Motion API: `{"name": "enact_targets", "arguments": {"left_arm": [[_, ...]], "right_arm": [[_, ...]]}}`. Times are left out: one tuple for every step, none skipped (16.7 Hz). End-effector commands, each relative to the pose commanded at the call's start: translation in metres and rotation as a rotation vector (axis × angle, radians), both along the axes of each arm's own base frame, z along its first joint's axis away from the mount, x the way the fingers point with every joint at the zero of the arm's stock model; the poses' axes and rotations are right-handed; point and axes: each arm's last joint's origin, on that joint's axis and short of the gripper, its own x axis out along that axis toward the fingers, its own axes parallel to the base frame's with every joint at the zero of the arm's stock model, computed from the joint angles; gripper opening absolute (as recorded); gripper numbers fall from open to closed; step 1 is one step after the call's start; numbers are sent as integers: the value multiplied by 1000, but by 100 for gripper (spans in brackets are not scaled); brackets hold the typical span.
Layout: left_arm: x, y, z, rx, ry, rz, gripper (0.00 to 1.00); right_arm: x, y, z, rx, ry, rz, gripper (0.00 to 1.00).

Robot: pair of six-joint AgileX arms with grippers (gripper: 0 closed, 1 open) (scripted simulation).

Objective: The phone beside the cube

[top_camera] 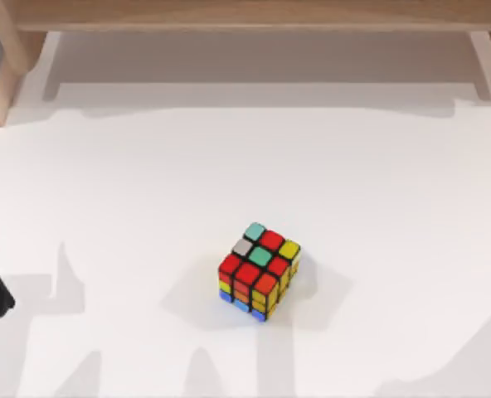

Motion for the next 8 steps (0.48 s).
{"name": "enact_targets", "arguments": {"left_arm": [[0,0,0,0,0,0,100],[0,0,0,0,0,0,100],[0,0,0,0,0,0,100],[0,0,0,0,0,0,100],[0,0,0,0,0,0,100],[0,0,0,0,0,0,100],[0,0,0,0,0,0,100],[0,0,0,0,0,0,100]], "right_arm": [[0,0,0,0,0,0,62],[0,0,0,0,0,0,55],[0,0,0,0,0,0,47],[0,0,0,0,0,0,40],[0,0,0,0,0,0,32],[0,0,0,0,0,0,25],[0,0,0,0,0,0,17],[0,0,0,0,0,0,10]]}}
